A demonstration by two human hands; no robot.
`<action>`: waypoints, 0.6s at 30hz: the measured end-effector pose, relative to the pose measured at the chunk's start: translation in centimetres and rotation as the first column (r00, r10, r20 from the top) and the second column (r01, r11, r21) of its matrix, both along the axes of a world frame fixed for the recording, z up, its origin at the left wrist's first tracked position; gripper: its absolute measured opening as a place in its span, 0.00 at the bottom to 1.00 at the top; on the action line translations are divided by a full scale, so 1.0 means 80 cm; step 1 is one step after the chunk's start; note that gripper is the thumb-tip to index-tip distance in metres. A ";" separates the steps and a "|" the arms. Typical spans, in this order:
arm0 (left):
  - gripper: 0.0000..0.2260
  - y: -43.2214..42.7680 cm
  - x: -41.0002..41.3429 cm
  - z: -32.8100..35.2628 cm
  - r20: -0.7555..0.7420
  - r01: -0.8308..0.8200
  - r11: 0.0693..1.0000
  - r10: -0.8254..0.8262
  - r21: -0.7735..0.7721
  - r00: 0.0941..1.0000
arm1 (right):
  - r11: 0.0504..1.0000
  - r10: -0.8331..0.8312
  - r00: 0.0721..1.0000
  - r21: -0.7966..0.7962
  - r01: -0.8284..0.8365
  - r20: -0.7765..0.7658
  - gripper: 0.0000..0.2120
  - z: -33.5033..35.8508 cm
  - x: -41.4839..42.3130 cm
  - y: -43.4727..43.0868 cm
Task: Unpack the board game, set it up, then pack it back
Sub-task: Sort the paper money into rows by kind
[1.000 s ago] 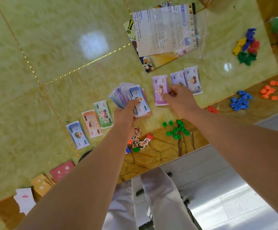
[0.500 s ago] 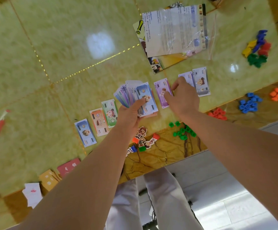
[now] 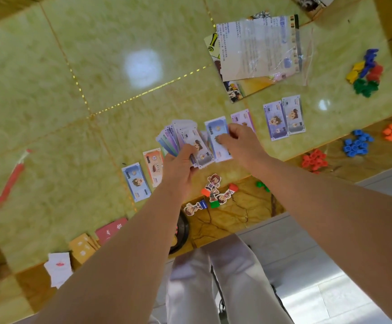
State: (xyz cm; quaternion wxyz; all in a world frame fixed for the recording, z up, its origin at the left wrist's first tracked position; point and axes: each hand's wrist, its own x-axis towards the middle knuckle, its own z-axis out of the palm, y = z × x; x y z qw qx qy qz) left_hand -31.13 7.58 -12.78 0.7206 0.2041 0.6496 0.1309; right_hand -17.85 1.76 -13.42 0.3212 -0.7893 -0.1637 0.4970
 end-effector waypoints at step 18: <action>0.13 0.052 -0.213 0.009 -0.305 -0.072 0.981 0.124 0.178 0.944 | 0.980 0.182 0.983 -0.077 -0.182 -0.013 0.07 0.000 -0.201 0.066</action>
